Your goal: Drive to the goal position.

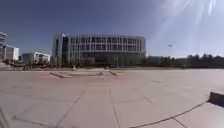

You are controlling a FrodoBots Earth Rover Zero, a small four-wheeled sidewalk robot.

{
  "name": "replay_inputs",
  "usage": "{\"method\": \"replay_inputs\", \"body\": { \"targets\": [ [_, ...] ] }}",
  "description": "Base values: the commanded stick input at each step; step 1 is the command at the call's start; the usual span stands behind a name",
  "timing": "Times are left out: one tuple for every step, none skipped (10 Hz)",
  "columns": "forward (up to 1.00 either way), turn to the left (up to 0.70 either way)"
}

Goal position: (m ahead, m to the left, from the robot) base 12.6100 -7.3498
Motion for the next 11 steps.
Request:
{"method": "replay_inputs", "body": {
  "targets": [
    [0.70, 0.00],
    [0.70, 0.00],
    [0.70, 0.00],
    [0.70, 0.00],
    [0.70, 0.00],
    [0.70, -0.05],
    [0.70, -0.09],
    [0.70, -0.05],
    [0.70, -0.01],
    [0.70, 0.00],
    [0.70, 0.00]
  ]
}}
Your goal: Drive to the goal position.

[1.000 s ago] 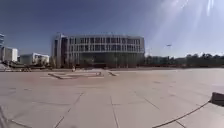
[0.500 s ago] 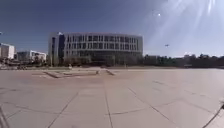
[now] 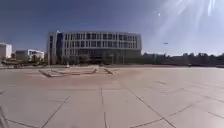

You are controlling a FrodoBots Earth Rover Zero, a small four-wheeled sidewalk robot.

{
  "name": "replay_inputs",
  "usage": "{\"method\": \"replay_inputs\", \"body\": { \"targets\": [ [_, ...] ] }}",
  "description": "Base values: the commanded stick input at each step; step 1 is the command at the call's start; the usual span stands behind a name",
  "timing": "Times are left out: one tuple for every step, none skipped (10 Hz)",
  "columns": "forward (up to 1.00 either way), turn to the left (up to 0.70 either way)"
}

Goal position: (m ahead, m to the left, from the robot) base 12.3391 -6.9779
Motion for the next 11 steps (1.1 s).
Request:
{"method": "replay_inputs", "body": {
  "targets": [
    [0.70, 0.00],
    [0.70, 0.00],
    [0.70, 0.00],
    [0.70, 0.00],
    [0.70, 0.00],
    [0.70, 0.00],
    [0.70, 0.00],
    [0.70, 0.00],
    [0.70, 0.00],
    [0.70, 0.00],
    [0.70, 0.00]
  ]
}}
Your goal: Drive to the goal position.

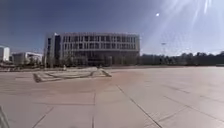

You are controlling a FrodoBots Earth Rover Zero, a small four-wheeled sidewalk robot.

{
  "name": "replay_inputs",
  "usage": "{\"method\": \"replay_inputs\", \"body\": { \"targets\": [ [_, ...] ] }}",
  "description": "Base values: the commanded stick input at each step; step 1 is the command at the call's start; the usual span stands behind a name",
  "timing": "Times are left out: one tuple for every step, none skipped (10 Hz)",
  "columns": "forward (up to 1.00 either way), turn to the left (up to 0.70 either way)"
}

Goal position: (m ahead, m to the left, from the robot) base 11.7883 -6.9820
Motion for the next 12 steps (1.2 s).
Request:
{"method": "replay_inputs", "body": {
  "targets": [
    [0.70, 0.00],
    [0.70, 0.00],
    [0.70, 0.00],
    [0.70, 0.00],
    [0.70, -0.06],
    [0.70, -0.12],
    [0.70, -0.13],
    [0.70, -0.13],
    [0.70, -0.12],
    [0.70, -0.12],
    [0.70, -0.12],
    [0.70, -0.12]
  ]
}}
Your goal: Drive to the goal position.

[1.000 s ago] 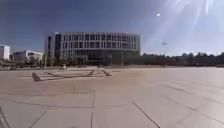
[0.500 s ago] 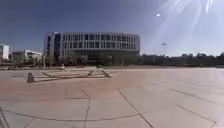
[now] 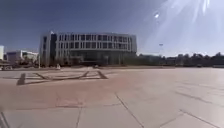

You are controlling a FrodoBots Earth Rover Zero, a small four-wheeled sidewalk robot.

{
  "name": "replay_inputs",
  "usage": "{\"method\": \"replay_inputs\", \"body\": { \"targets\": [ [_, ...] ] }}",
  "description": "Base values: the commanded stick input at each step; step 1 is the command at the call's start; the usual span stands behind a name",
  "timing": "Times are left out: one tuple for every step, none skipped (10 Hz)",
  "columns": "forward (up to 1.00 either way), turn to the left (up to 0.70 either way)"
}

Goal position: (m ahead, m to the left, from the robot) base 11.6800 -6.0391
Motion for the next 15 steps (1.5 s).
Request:
{"method": "replay_inputs", "body": {
  "targets": [
    [0.70, -0.13],
    [0.70, -0.13],
    [0.70, -0.12],
    [0.70, -0.12],
    [0.70, -0.12],
    [0.70, -0.12],
    [0.70, -0.12],
    [0.70, -0.12],
    [0.70, -0.12],
    [0.70, -0.13],
    [0.70, -0.13],
    [0.70, -0.12],
    [0.70, -0.13],
    [0.70, -0.12],
    [0.70, -0.12]
  ]
}}
